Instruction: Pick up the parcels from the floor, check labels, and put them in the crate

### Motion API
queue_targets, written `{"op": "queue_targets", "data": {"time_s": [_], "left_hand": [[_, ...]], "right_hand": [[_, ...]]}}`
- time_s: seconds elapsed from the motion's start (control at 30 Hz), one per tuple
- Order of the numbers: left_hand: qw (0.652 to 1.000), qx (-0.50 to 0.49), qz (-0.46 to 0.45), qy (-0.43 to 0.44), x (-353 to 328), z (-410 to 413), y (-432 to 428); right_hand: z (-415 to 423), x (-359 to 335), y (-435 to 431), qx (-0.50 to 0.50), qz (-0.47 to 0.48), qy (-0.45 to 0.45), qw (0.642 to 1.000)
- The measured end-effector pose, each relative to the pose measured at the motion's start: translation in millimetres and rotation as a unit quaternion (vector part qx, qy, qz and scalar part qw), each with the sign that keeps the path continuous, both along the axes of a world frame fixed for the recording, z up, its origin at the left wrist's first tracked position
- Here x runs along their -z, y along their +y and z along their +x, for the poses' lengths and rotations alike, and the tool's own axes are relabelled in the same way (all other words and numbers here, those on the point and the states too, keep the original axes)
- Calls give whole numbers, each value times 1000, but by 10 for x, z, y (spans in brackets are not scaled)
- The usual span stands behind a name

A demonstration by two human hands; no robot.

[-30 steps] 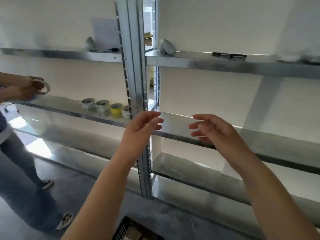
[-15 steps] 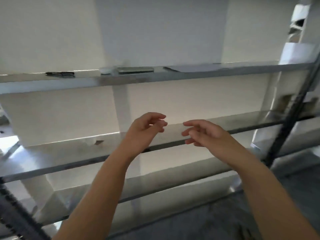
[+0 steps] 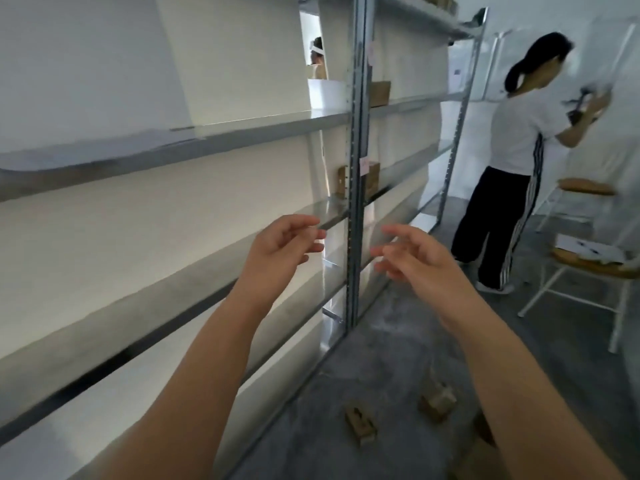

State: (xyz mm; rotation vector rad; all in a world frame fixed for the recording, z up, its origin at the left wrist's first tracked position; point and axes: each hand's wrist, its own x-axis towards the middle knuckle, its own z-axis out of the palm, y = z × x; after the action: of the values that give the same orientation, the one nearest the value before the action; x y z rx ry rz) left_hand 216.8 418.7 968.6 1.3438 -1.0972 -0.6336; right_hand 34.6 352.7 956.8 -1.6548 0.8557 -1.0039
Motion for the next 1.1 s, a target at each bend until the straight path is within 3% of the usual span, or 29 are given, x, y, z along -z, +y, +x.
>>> {"op": "queue_targets", "data": {"time_s": [0.5, 0.77, 1.1], "left_hand": [[966, 259, -29, 3, 49, -246, -2025], [938, 347, 2, 11, 440, -446, -2774], [903, 429, 26, -6, 839, -1398, -3241]], "right_hand": [[-336, -31, -1099, 264, -19, -13, 964], [-485, 265, -1386, 348, 4, -10, 937], [-1288, 562, -1650, 422, 53, -19, 905]]}}
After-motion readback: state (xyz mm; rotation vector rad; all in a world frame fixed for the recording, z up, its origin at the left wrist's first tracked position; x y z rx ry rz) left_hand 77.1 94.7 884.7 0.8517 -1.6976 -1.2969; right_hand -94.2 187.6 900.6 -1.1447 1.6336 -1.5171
